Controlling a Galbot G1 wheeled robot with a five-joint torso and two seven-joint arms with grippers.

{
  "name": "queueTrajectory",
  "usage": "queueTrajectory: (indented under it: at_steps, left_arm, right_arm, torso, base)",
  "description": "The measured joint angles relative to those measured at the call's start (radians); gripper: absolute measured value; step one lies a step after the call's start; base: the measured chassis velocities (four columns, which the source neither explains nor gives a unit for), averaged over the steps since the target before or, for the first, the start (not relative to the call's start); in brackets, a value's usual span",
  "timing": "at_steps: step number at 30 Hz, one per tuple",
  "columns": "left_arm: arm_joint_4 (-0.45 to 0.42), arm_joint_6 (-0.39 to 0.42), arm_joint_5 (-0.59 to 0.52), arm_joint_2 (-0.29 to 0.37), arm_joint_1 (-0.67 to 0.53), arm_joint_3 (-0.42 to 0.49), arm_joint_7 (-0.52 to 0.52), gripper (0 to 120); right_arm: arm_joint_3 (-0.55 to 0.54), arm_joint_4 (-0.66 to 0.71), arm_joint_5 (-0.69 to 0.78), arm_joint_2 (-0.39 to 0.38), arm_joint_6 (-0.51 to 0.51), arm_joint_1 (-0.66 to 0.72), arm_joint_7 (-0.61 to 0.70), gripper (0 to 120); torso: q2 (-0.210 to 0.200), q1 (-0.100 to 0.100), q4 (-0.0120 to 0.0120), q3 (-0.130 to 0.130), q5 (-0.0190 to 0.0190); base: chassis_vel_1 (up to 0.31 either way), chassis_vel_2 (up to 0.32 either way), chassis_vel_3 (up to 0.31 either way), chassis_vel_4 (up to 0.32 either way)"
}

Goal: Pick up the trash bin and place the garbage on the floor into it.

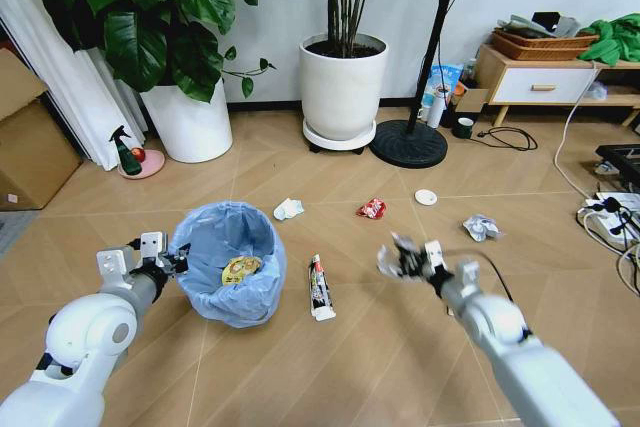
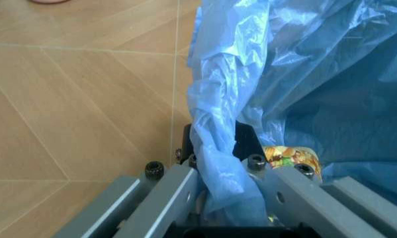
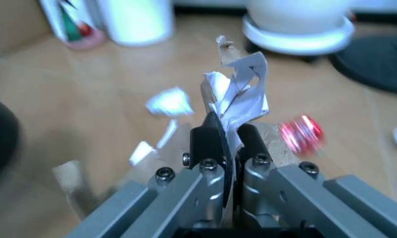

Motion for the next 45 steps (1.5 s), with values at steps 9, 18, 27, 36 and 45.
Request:
queueTrajectory:
  at_steps: [9, 18, 27, 36, 45]
  left_arm:
    - [0.05, -0.001, 0.006, -0.003, -0.017, -0.002, 0.011, 0]
    - [0.101, -0.003, 0.008, -0.005, -0.041, -0.003, 0.035, 0]
    - [0.13, -0.005, 0.001, 0.009, -0.071, -0.007, 0.057, 0]
    - [0.13, -0.006, 0.0, 0.012, -0.075, -0.011, 0.062, 0]
    - [0.132, -0.008, -0.001, 0.014, -0.078, -0.016, 0.064, 0]
  right_arm:
    - [-0.331, -0.014, 0.23, 0.098, -0.047, 0.42, 0.029, 0]
    - [-0.543, -0.064, 0.289, 0.284, -0.061, 0.599, 0.039, 0]
    - [-0.675, -0.105, 0.276, 0.311, -0.066, 0.603, 0.027, 0]
    - [-0.714, -0.118, 0.258, 0.321, -0.082, 0.59, 0.046, 17]
    - [-0.721, -0.123, 0.251, 0.324, -0.081, 0.584, 0.06, 50]
  torso:
    - [0.0, 0.0, 0.0002, 0.0, 0.0001]
    - [0.0, 0.0, 0.0004, 0.0, -0.0004]
    - [0.0, 0.0, -0.0003, 0.0, -0.0001]
    - [0.0, 0.0, 0.0001, 0.0, -0.0001]
    - [0.0, 0.0, 0.0001, 0.0, 0.0001]
  base:
    - [0.0, 0.0, 0.0, 0.0]
    - [0.0, 0.0, 0.0, 0.0]
    - [0.0, 0.0, 0.0, 0.0]
    - [0.0, 0.0, 0.0, 0.0]
    - [0.0, 0.0, 0.0, 0.0]
